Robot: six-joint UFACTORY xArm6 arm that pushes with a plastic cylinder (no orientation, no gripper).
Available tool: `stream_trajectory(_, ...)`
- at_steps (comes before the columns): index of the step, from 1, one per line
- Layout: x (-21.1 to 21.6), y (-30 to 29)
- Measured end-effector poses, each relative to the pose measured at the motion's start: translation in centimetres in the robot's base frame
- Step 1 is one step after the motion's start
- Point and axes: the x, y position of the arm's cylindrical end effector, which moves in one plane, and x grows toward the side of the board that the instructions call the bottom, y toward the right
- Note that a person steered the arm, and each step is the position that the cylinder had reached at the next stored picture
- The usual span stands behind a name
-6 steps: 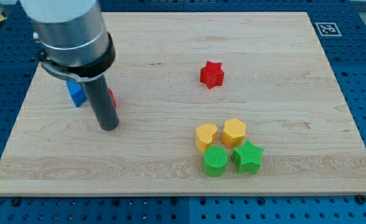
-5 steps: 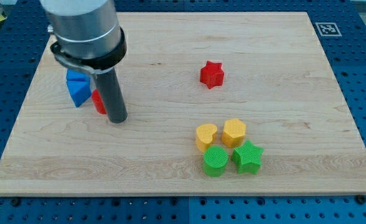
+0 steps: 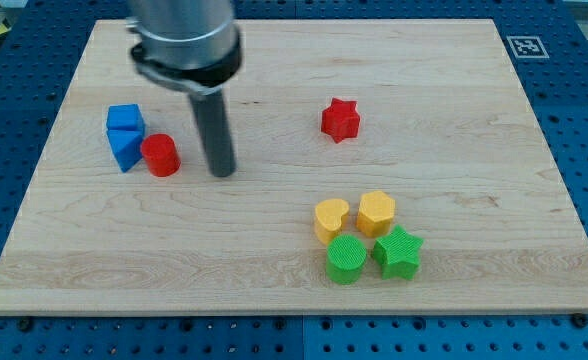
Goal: Move the red star into red circle
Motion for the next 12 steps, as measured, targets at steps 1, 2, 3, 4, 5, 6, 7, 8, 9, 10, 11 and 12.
stream_trajectory(1, -0.7, 4.9)
stream_trajectory(2, -1.0, 8.9)
stream_trajectory(3, -1.0, 11.9)
stream_trajectory(4, -1.0, 13.9)
stream_trajectory(5, -1.0, 17.0)
stream_trajectory(6, -1.5, 20.2)
stream_trajectory(7, -4.9, 20.8)
stream_trajectory(8, -5.8, 17.4)
stream_trajectory(9, -5.6, 15.4)
stream_trajectory(10, -5.6, 12.9)
stream_trajectory(11, -5.6, 10.7)
stream_trajectory(12, -5.7, 9.2)
